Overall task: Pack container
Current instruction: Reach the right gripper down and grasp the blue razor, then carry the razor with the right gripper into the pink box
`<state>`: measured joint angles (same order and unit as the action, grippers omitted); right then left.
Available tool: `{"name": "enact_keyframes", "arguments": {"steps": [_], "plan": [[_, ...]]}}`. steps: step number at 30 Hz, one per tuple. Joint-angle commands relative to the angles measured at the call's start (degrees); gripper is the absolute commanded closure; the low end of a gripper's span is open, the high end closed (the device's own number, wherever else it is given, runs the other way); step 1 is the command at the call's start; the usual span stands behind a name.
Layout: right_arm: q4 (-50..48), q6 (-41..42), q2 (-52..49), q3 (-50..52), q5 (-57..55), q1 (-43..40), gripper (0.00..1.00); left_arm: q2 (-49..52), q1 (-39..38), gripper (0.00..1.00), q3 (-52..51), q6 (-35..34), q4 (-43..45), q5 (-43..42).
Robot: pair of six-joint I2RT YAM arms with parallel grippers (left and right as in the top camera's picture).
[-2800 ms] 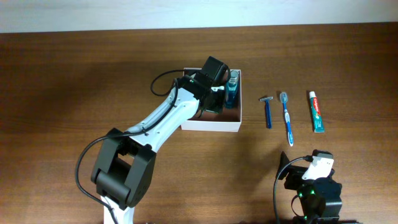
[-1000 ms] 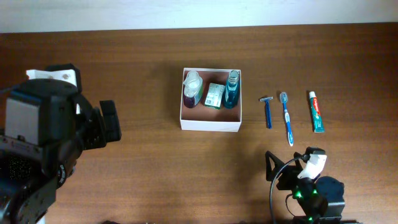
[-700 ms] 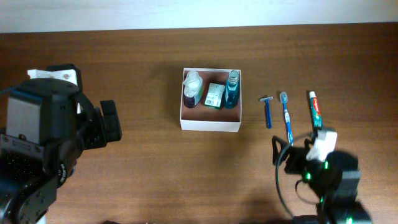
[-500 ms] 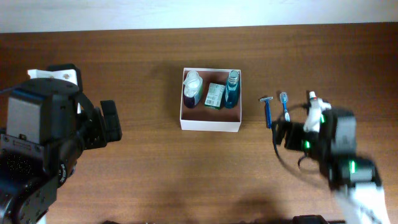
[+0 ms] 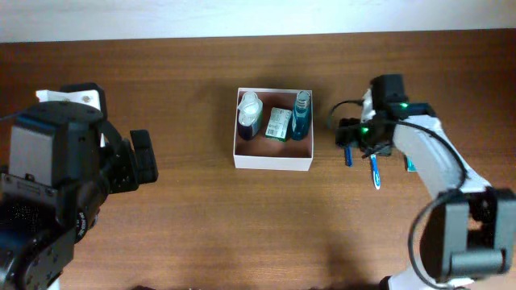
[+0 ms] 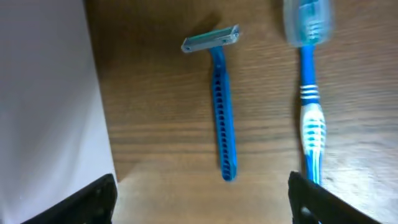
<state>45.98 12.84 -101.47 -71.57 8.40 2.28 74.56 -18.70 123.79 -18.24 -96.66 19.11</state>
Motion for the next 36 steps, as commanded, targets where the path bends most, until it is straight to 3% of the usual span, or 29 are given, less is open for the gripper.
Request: {"name": "enact_keyframes", "arguments": {"steps": [1, 6, 8, 10, 15, 19, 23, 30, 36], "plan": [[-1.90, -0.42, -3.69, -1.14, -4.83, 2.67, 0.24, -0.02, 0.35, 0.01, -0.13, 0.04, -0.02, 0.81], [-4.92, -0.42, -8.59, -1.11, -8.61, 3.48, 0.28, -0.02, 0.35, 0.01, -0.13, 0.04, -0.02, 0.83], [-6.27, -0.42, -10.40, -1.11, -8.79, 3.23, 0.34, -0.02, 0.35, 0.01, -0.13, 0.04, -0.02, 0.81], [-6.84, -0.39, -11.67, -1.14, -9.35, 3.21, 0.48, -0.02, 0.35, 0.01, -0.13, 0.04, -0.02, 0.81], [-7.30, -0.39, -12.37, -1.11, -9.35, 3.21, 0.55, -0.02, 0.35, 0.01, -0.13, 0.04, -0.02, 0.83], [-6.84, -0.39, -12.37, -1.11, -11.43, 3.23, 0.81, -0.02, 0.35, 0.01, -0.13, 0.04, -0.02, 0.81], [-4.98, -0.42, -12.37, -1.77, -13.42, 3.21, 0.96, -0.02, 0.35, 0.01, -0.13, 0.04, -0.02, 0.81], [4.24, -0.39, -9.14, -9.09, -12.39, 3.45, 0.96, -0.02, 0.35, 0.01, -0.13, 0.04, -0.02, 0.81], [16.15, -0.63, -0.66, -18.88, -2.47, 6.16, 0.96, -0.02, 0.35, 0.01, -0.13, 0.04, -0.02, 0.83]]}}
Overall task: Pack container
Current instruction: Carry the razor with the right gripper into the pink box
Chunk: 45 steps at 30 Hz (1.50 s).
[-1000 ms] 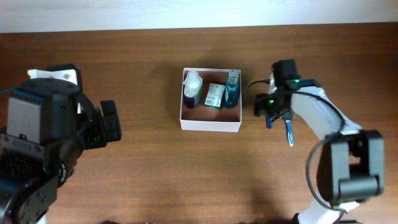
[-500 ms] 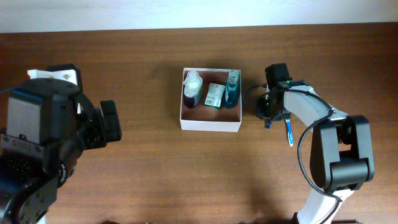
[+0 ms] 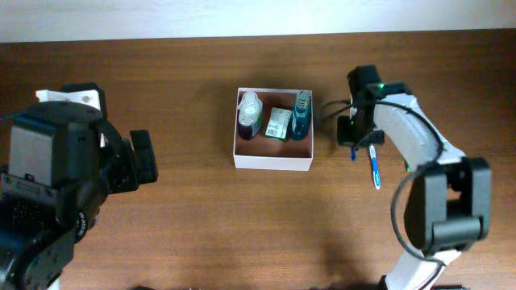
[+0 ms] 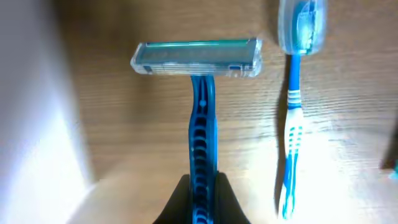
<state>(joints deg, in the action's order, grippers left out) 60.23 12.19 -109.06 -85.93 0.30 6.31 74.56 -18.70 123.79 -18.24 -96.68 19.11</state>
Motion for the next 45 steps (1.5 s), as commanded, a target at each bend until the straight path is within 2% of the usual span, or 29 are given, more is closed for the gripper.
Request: {"name": "enact_keyframes", "arguments": {"steps": [1, 4, 6, 11, 15, 19, 26, 28, 29, 30, 32, 36, 39, 41, 45], "plan": [[3.17, 0.02, 8.70, -5.42, 6.34, 3.08, 0.96, -0.02, 0.35, 0.01, -0.13, 0.04, 0.00, 0.81], [3.65, -0.35, 13.94, -5.99, 6.80, 6.71, 0.96, -0.02, 0.35, 0.01, -0.13, 0.04, 0.00, 0.83], [2.99, -4.46, 16.41, -6.01, 6.84, 9.46, 0.96, -0.02, 0.35, 0.01, -0.13, 0.04, 0.00, 0.81], [2.43, -23.61, 18.10, -5.95, 6.80, 18.49, 0.96, -0.02, 0.35, 0.01, -0.13, 0.04, 0.00, 0.81], [1.73, -35.56, 14.95, -5.60, 5.44, 23.32, 0.96, -0.02, 0.35, 0.01, -0.13, 0.04, 0.00, 0.81], [-1.73, -40.00, 9.55, -5.35, 0.96, 23.85, 0.96, -0.02, 0.35, 0.01, -0.13, 0.04, 0.00, 0.81], [-3.78, -49.13, 0.22, -5.38, 0.31, 23.19, 0.96, -0.02, 0.35, 0.01, -0.13, 0.04, 0.00, 0.81], [-3.69, -49.05, -0.24, -5.38, -0.70, 23.26, 0.95, -0.02, 0.35, 0.01, -0.13, 0.04, 0.00, 0.83], [-3.63, -48.83, -0.20, -5.40, -0.79, 23.26, 0.70, -0.02, 0.35, 0.01, -0.13, 0.04, 0.00, 0.81], [-3.37, -47.34, 0.31, -5.62, -0.81, 23.30, 0.53, -0.02, 0.35, 0.01, -0.13, 0.04, 0.00, 0.81], [-2.01, -42.23, 1.66, -6.54, -0.76, 23.28, 0.48, -0.02, 0.35, 0.01, -0.13, 0.04, 0.00, 0.81], [2.49, -34.53, 5.46, -9.03, -0.81, 22.75, 0.47, -0.02, 0.35, 0.01, -0.13, 0.04, 0.00, 0.81], [4.11, -28.06, 9.07, -9.99, -0.81, 20.85, 0.50, -0.02, 0.35, 0.01, -0.13, 0.04, 0.00, 0.81], [4.37, -22.51, 11.63, -9.99, -0.79, 18.40, 0.56, -0.02, 0.35, 0.01, -0.13, 0.04, 0.00, 0.81], [6.05, -11.63, 14.12, -9.99, -0.79, 10.56, 0.56, -0.02, 0.35, 0.01, -0.13, 0.04, 0.00, 0.81]]}}
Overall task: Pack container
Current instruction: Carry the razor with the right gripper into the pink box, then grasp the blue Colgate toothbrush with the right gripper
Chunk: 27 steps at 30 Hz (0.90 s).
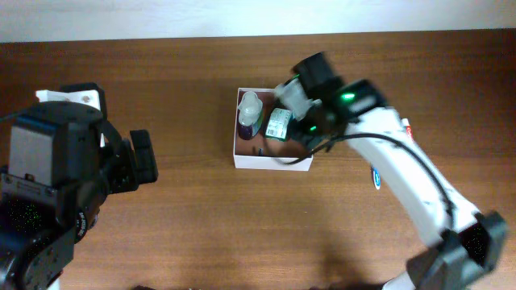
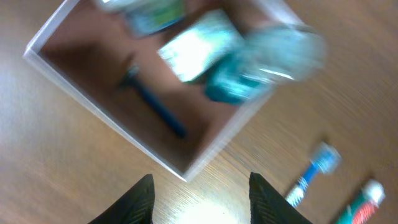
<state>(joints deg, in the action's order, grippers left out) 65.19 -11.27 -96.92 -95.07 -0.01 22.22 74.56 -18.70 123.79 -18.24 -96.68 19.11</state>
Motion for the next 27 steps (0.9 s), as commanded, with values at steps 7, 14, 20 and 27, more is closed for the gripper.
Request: {"name": "enact_keyframes", "arguments": {"steps": [7, 14, 20, 27], "plan": [[0.52, 16.28, -1.11, 3.72, -0.22, -18.29, 0.39, -0.02, 0.35, 0.01, -0.13, 0.04, 0.00, 0.81], [-10.03, 16.55, -7.39, 15.04, 3.43, -24.17, 0.31, -0.02, 0.35, 0.01, -0.13, 0.04, 0.00, 0.81], [-16.65, 17.77, -12.81, 18.99, 3.21, -25.64, 0.41, -0.02, 0.35, 0.01, -0.13, 0.04, 0.00, 0.81], [-18.56, 17.77, -17.75, 19.21, 1.33, -25.64, 0.54, -0.02, 0.35, 0.01, -0.13, 0.04, 0.00, 0.81]]}}
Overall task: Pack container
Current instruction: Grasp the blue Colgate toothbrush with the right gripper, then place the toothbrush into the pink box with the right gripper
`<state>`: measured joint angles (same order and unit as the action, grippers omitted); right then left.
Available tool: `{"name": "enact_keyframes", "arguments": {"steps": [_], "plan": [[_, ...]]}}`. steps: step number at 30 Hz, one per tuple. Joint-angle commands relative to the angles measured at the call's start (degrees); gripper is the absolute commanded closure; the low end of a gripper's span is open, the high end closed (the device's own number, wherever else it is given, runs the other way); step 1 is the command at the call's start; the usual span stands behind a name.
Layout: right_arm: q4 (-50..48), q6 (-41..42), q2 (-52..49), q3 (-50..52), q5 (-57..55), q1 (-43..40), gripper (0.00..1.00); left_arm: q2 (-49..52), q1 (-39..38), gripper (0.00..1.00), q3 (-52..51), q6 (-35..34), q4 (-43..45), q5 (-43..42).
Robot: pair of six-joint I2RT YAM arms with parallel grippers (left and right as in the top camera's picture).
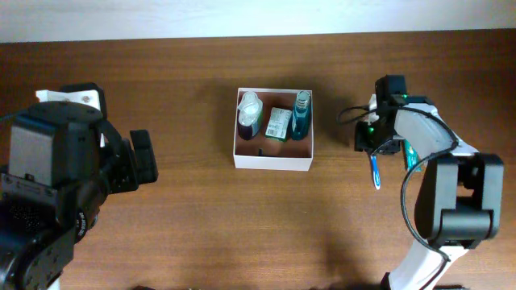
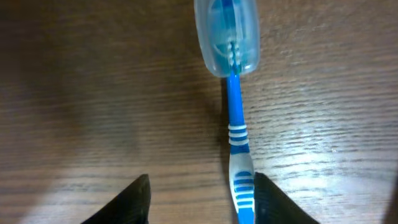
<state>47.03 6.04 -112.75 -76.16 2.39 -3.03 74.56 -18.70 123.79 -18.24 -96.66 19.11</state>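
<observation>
A white box (image 1: pixel 272 164) in the middle of the table holds a pale bottle (image 1: pixel 248 113), a green packet (image 1: pixel 278 123), a blue bottle (image 1: pixel 301 115) and a small blue razor (image 1: pixel 262 151). Right of the box, a blue toothbrush (image 1: pixel 374 169) lies on the wood. My right gripper (image 1: pixel 376 142) hovers open over it. In the right wrist view the toothbrush's capped head (image 2: pixel 226 31) points away, and its handle (image 2: pixel 240 177) lies between the fingers (image 2: pixel 134 200), close to the right one. My left gripper (image 1: pixel 142 158) stays far left.
A toothpaste tube (image 1: pixel 409 161) lies just right of the toothbrush, partly under my right arm. The bulky left arm (image 1: pixel 56 185) fills the left side of the table. A white object (image 1: pixel 68 97) sits behind it.
My right gripper was open above the box with the razor lying inside. Now it is right of the box, low over the toothbrush, still open. The left arm has not moved.
My right gripper first stood open over the razor on the table beside the toothbrush. Then it was shut on the razor's handle. Later the razor lay in the box with the gripper open above it. Now the gripper is over the toothbrush.
</observation>
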Motion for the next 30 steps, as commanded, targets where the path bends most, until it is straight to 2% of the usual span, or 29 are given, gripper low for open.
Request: {"name": "enact_keyframes", "arguments": {"steps": [1, 7, 9, 12, 13, 21, 26, 30], "plan": [[-0.35, 0.46, -2.16, 0.33, -1.16, -0.39, 0.58, -0.02, 0.35, 0.01, -0.13, 0.04, -0.02, 0.81], [-0.37, 0.46, -3.30, 0.52, -2.54, -0.39, 0.59, -0.02, 0.35, 0.01, -0.13, 0.04, -0.02, 0.81], [-0.33, 0.44, -3.48, 0.52, -3.13, -0.39, 0.67, -0.02, 0.35, 0.01, -0.13, 0.04, -0.02, 0.81], [-0.04, 0.46, -3.50, 0.52, -2.99, -0.39, 0.93, -0.02, 0.35, 0.01, -0.13, 0.04, -0.02, 0.81], [0.07, 0.46, -3.45, 0.52, -2.89, -0.37, 0.96, -0.02, 0.35, 0.01, -0.13, 0.04, -0.02, 0.81], [3.98, 1.95, 1.73, -2.08, 0.57, -0.31, 0.96, -0.02, 0.35, 0.01, -0.13, 0.04, -0.02, 0.81], [6.84, 2.86, 10.88, -4.94, 8.31, 2.12, 0.96, -0.02, 0.35, 0.01, -0.13, 0.04, -0.02, 0.81], [7.08, 1.73, 19.80, -5.53, 10.10, 8.00, 0.96, -0.02, 0.35, 0.00, -0.13, 0.04, -0.02, 0.81]]}}
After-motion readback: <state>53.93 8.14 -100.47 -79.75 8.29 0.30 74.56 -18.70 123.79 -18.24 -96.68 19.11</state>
